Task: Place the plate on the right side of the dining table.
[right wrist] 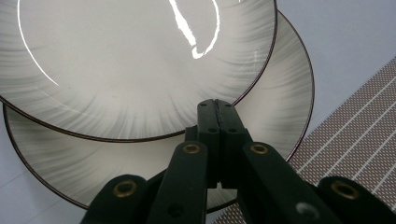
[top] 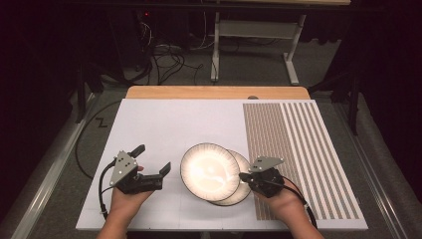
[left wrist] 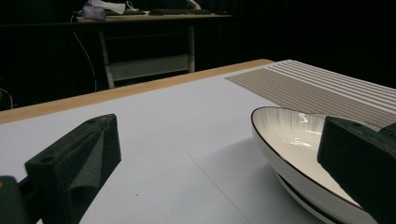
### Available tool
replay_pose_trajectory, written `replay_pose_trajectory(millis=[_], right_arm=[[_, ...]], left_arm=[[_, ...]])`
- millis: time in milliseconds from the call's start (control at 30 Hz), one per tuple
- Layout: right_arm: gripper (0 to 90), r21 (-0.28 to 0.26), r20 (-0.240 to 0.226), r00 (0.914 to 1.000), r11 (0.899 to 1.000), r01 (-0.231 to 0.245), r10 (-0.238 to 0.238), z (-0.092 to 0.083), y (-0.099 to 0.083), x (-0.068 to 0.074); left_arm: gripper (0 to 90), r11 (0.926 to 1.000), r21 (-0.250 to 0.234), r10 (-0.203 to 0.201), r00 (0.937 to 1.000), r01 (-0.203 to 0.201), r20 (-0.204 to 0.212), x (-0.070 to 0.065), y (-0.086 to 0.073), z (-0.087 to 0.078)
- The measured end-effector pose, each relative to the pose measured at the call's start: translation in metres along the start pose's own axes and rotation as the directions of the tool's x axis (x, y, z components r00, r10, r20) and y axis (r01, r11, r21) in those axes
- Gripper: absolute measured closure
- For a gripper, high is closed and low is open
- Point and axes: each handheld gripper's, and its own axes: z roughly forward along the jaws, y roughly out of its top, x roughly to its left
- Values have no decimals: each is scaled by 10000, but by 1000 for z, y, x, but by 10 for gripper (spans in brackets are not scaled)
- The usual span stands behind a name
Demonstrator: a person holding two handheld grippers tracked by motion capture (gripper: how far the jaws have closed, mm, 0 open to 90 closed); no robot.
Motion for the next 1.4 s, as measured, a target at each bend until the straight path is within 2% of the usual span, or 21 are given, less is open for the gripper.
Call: replay_pose_trajectory(millis=[167, 367, 667, 767, 833, 933, 1000, 1100, 1200, 1233, 1267, 1400], right_arm=[[900, 12, -40, 10000, 10000, -1, 1, 3, 1, 2], [900, 124, -132, 9997, 9997, 228, -226, 8, 5, 8], [900, 148, -127, 9996, 9996, 242, -240, 8, 5, 7], [900, 150, -124, 9997, 9996, 229, -227, 8, 5, 7], [900, 146, -113, 9996, 9996, 254, -253, 8, 5, 7], [900, 157, -116, 9995, 9995, 280, -278, 8, 5, 7], [900, 167, -112, 9997, 9996, 220, -219, 8, 5, 7], [900, 169, -113, 9997, 9997, 199, -197, 8, 5, 7], [900, 163, -99, 9997, 9996, 220, -218, 8, 5, 7], [900, 166, -104, 9997, 9996, 215, -213, 8, 5, 7], [900, 169, -92, 9997, 9996, 218, -216, 8, 6, 7], [900, 165, -96, 9997, 9996, 236, -234, 8, 6, 7]], left_arm=[[1, 10000, -38, -21, 10000, 21, -9, 0, 0, 0], [1, 10000, -46, -21, 10000, 21, -8, 0, 0, -1], [1, 9999, -7, -106, 9999, 106, -2, 0, 0, 0], [1, 9997, 220, -69, 10000, 68, 18, 0, 3, 2], [1, 9990, 371, -272, 9994, 264, 210, 1, 7, 1], [6, 9983, 479, -331, 9990, 317, 305, 1, 10, 0], [6, 9961, 665, -625, 9965, 588, 552, 1, 12, 0], [6, 9920, 1097, -706, 9949, 624, 722, 0, 13, 2], [6, 9835, 1436, -1235, 9881, 1097, 912, 1, 14, 2], [6, 9835, 1436, -1235, 9881, 1097, 912, 1, 14, 2], [6, 9765, 1638, -1577, 9825, 1403, 987, 3, 14, 2], [6, 9577, 2153, -2189, 9690, 1909, 1143, 6, 15, 2]])
